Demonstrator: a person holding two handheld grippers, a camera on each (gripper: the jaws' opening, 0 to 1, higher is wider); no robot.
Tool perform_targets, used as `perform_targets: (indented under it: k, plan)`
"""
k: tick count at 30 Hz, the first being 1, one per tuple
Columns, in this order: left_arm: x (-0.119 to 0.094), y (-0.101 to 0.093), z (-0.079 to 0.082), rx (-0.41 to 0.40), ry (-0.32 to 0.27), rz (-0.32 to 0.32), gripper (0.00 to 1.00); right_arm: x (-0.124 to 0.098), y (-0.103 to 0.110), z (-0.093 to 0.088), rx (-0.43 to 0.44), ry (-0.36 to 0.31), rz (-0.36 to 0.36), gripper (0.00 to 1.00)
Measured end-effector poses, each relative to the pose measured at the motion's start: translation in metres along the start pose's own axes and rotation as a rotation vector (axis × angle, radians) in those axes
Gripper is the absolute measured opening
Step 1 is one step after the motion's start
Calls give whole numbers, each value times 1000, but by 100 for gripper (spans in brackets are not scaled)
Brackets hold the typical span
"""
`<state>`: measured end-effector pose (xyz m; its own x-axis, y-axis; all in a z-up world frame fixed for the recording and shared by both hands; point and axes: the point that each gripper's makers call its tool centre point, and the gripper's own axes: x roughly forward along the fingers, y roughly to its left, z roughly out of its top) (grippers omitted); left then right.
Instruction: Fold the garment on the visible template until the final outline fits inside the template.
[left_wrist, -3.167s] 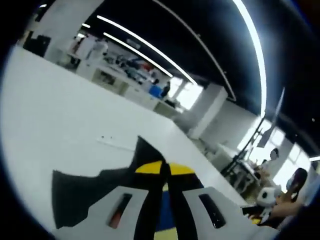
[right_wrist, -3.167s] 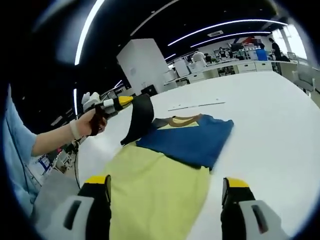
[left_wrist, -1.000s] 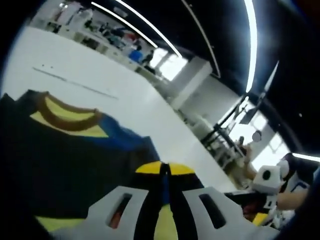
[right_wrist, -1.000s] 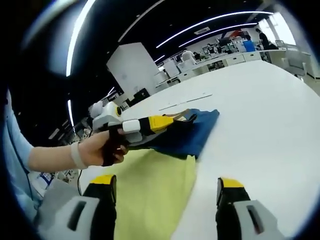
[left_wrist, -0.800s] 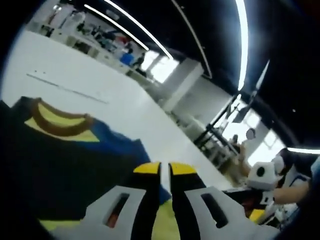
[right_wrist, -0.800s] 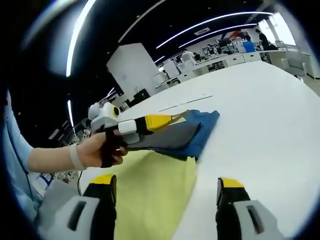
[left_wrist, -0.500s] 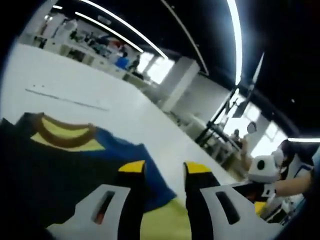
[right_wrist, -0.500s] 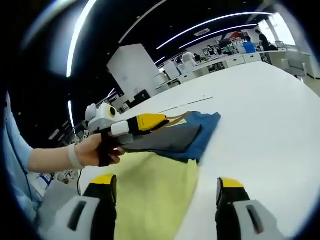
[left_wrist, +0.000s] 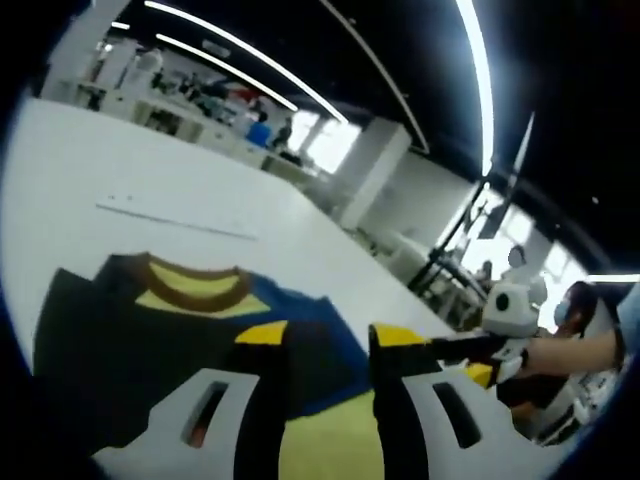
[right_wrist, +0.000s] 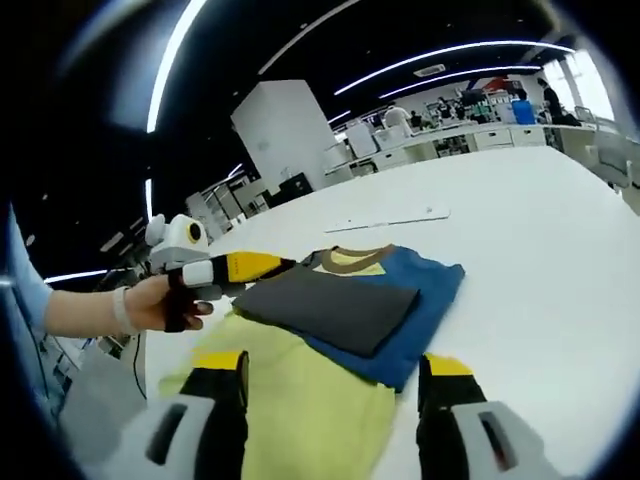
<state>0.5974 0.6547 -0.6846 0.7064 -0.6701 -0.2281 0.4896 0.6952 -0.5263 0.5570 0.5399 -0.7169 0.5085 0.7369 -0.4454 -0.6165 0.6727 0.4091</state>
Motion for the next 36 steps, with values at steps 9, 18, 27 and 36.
perform_targets:
  k: [9, 18, 27, 36]
  plan:
    - [-47, 35, 7, 10, -6, 84, 27, 24, -11, -1, -14, 57, -23, 48]
    - [-81, 61, 27, 36, -28, 145, 26, 50, -33, 1, -14, 96, -67, 41]
    - [-106, 82, 37, 47, -48, 190, 26, 61, -47, 6, 12, 96, -101, 35]
    - [-114, 99, 48, 67, -41, 213, 24, 65, -53, 6, 24, 96, -133, 24]
